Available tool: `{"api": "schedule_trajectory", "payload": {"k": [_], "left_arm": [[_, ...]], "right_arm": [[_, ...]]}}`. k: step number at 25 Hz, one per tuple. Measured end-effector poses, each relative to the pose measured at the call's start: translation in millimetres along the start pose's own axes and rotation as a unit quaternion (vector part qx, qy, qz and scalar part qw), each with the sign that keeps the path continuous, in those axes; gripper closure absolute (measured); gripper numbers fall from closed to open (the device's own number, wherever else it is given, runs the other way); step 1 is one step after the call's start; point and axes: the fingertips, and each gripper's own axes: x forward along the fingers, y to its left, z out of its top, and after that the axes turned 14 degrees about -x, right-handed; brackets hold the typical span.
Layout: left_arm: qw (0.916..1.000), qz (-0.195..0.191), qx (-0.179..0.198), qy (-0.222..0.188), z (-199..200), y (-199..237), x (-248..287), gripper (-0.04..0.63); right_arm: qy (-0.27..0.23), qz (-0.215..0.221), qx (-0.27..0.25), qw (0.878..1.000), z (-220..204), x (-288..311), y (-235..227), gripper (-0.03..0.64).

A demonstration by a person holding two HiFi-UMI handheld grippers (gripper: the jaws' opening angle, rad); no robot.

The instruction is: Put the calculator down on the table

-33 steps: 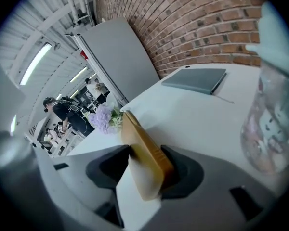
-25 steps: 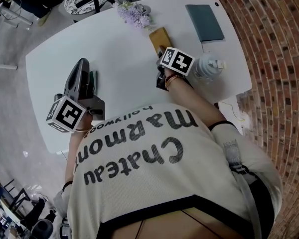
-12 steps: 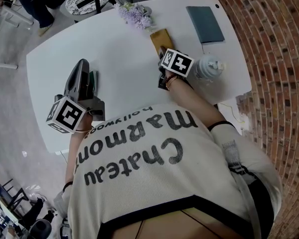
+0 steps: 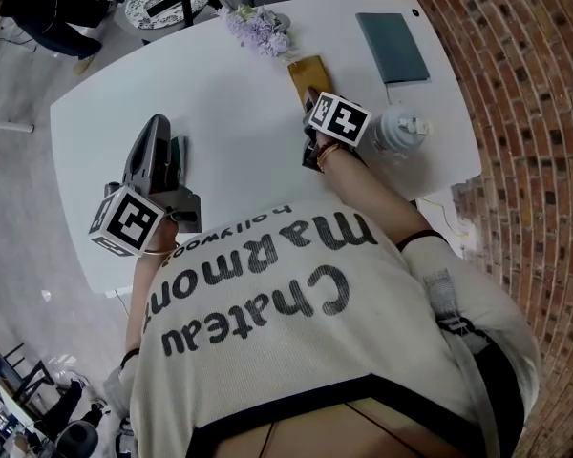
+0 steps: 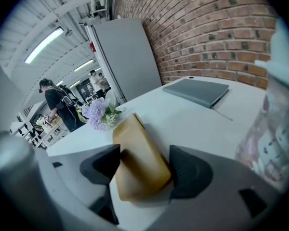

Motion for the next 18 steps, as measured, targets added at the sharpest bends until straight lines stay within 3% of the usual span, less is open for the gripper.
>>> {"api": "schedule_trajectory", "payload": {"k": [18], "left_arm": [[1.0,0.0,0.0,-0.006,-1.0,-3.6,-3.6,0.592]], "right_arm": [[0.016,-0.015,0.003,1.0,1.9,4.7,0.2,0.281]]}}
